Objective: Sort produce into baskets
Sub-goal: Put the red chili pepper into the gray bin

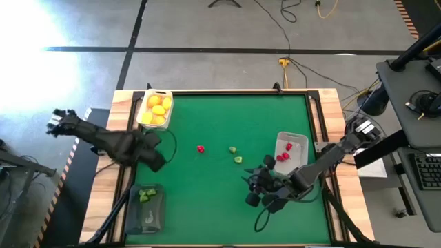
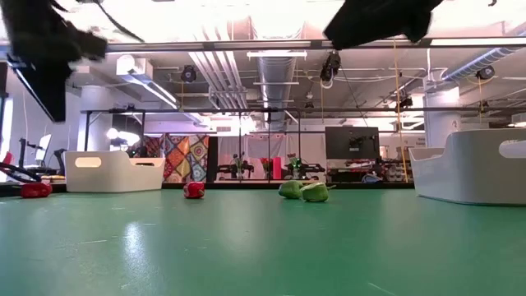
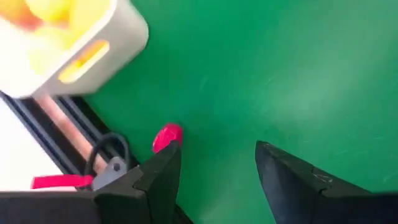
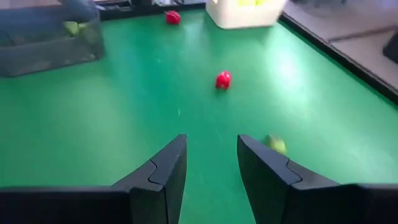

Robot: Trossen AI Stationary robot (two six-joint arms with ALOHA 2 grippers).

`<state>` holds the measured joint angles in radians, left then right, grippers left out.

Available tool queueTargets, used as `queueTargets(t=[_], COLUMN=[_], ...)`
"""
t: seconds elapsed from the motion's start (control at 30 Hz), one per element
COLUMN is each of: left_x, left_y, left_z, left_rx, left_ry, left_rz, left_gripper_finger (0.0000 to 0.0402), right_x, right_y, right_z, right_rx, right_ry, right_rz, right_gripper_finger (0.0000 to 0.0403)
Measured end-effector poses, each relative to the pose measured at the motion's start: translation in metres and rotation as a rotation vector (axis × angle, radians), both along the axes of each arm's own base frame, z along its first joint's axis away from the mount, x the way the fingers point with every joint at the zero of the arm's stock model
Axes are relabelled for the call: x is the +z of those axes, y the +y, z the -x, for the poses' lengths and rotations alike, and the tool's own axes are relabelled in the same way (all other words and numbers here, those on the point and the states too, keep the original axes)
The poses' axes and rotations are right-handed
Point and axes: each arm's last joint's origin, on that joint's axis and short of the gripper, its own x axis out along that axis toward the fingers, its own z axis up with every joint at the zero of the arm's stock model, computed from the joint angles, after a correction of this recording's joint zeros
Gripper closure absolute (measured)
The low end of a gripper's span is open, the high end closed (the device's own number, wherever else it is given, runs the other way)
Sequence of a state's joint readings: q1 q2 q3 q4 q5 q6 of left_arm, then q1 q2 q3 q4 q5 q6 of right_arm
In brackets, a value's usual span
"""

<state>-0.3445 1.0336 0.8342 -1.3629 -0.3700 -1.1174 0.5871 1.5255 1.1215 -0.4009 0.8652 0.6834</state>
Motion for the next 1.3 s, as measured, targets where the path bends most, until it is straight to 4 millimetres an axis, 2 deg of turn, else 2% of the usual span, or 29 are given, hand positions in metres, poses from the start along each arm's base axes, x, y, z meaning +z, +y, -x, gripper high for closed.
queueTargets(t=[0.17,0.33,0.53,0.77,1.0,1.17,1.3], left_x=[-0.028,-0.062,-0.081,-0.1,-0.116,-0.116,-0.101], left_y=[0.035,0.067,0.091,0.097,0.098,0.095,0.089], left_z=[-0.012,-0.006,-0.004,-0.01,-0.015,-0.018,-0.024], left_rx=[-0.027,-0.008,0.08,0.162,0.173,0.165,0.172], left_ry=[0.087,0.174,0.221,0.37,0.481,0.49,0.46], left_rz=[0.143,0.302,0.376,0.39,0.412,0.441,0.47], left_gripper_finger=[0.0212,0.0212,0.0215,0.0215,0.0215,0.0216,0.0219], right_x=[-0.014,-0.02,-0.02,-0.02,-0.02,-0.02,-0.022], right_y=[-0.007,-0.009,-0.012,-0.023,-0.029,-0.029,-0.03], right_z=[-0.013,-0.013,-0.015,-0.02,-0.023,-0.022,-0.021], right_rx=[0.002,0.007,0.01,-0.006,-0.02,-0.011,-0.01], right_ry=[-0.025,0.008,0.019,0.037,0.044,0.057,0.07], right_rz=[0.024,0.043,0.077,0.106,0.103,0.117,0.124], right_gripper_finger=[0.0268,0.0268,0.0268,0.0268,0.0268,0.0268,0.0268])
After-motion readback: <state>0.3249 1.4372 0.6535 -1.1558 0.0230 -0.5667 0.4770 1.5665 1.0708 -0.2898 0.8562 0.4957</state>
